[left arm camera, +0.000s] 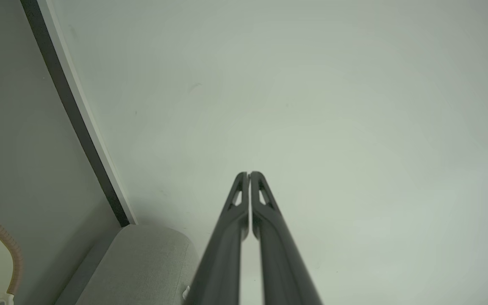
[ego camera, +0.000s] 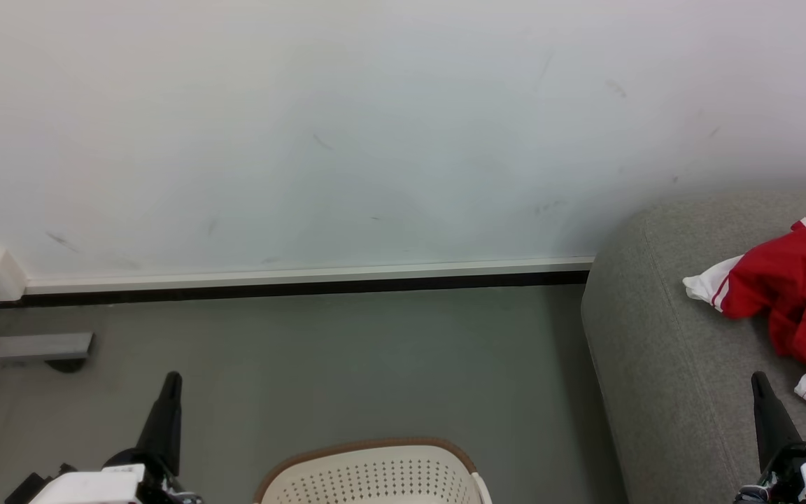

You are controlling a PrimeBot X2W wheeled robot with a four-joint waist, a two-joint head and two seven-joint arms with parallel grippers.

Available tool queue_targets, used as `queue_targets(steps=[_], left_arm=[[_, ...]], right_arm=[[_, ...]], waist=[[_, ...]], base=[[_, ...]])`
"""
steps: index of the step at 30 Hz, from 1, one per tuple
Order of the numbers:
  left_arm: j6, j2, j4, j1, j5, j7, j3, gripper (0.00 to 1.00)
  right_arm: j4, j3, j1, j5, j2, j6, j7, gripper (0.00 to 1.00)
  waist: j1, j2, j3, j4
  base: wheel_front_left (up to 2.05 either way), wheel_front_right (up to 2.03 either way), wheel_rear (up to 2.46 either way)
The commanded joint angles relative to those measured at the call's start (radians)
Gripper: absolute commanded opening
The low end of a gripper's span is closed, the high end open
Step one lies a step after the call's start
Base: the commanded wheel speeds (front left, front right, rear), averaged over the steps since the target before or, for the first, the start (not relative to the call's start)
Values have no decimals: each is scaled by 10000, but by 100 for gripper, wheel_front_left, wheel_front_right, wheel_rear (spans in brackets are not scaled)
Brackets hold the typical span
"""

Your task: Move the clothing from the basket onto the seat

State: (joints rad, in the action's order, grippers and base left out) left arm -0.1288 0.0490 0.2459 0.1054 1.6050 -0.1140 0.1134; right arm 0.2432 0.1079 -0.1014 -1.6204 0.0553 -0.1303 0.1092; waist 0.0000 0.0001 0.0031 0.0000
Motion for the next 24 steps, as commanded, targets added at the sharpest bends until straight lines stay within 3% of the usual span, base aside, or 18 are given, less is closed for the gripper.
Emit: queue_targets(steps=[1,24], left_arm=[[-46,22,0,80,142,-42,17,0],[-46,23,-2,79,144,-41,15,0]], right_arm=[[24,47,-120,54,-26,-7,39,0],[25,69,-123,72,-39,-7,36,0]], waist=[[0,-1,0,0],[0,-1,0,0]], base=[[0,0,0],[0,0,0]])
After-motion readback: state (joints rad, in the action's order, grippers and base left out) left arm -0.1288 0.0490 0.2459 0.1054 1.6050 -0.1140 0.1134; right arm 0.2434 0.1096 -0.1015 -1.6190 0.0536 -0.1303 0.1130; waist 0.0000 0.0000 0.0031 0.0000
